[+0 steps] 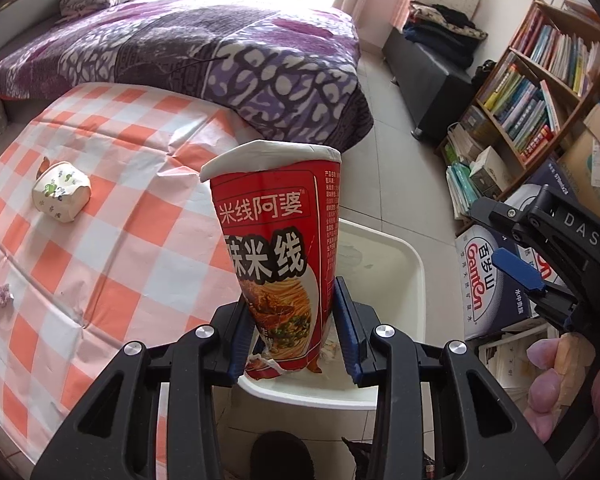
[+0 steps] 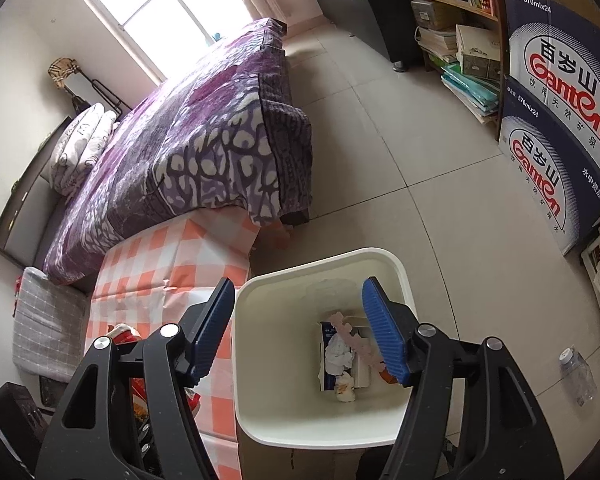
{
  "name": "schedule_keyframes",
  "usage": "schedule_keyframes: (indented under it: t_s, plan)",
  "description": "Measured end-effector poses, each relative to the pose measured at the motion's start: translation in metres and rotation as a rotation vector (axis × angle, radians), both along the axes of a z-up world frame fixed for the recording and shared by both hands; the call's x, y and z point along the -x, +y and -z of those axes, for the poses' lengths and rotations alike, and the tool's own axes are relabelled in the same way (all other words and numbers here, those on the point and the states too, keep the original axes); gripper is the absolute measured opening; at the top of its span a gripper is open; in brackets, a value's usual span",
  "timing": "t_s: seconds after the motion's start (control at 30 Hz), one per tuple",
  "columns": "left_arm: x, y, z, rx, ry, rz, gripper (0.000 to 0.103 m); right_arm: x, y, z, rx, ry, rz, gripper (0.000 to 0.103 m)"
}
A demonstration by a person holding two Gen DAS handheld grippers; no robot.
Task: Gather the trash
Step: 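Open both grippers to drop the foam strip and noodle cup into the bin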
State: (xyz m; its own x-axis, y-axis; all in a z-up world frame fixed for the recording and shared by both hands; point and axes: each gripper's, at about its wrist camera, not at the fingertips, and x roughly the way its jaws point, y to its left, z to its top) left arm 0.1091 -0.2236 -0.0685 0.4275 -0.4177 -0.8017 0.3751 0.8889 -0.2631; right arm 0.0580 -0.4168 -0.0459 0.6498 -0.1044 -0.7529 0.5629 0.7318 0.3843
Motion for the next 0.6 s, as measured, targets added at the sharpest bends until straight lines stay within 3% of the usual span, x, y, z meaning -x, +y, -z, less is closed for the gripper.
schedule_keyframes:
  t_s: [0.2, 0.33, 0.47, 0.57, 0.6]
  plan:
    - [0.000, -0.011, 0.003, -0.010, 0.000, 0.021, 0.037, 0.003, -0.007, 0.002, -0.036, -0.016, 0.010, 0.064]
    - [0.003, -0.019, 0.006, -0.019, 0.001, 0.040, 0.037, 0.008, -0.021, 0.009, -0.172, -0.057, 0.000, 0.063]
    - [0.005, -0.029, 0.010, -0.027, 0.005, 0.066, 0.038, 0.009, -0.028, 0.013, -0.239, -0.074, 0.003, 0.065]
    - [0.006, -0.037, 0.012, -0.026, 0.012, 0.082, 0.043, 0.009, -0.031, 0.018, -0.303, -0.089, 0.000, 0.068]
    - [0.005, -0.039, 0.013, -0.031, 0.019, 0.081, 0.053, 0.009, -0.033, 0.020, -0.326, -0.094, -0.002, 0.068]
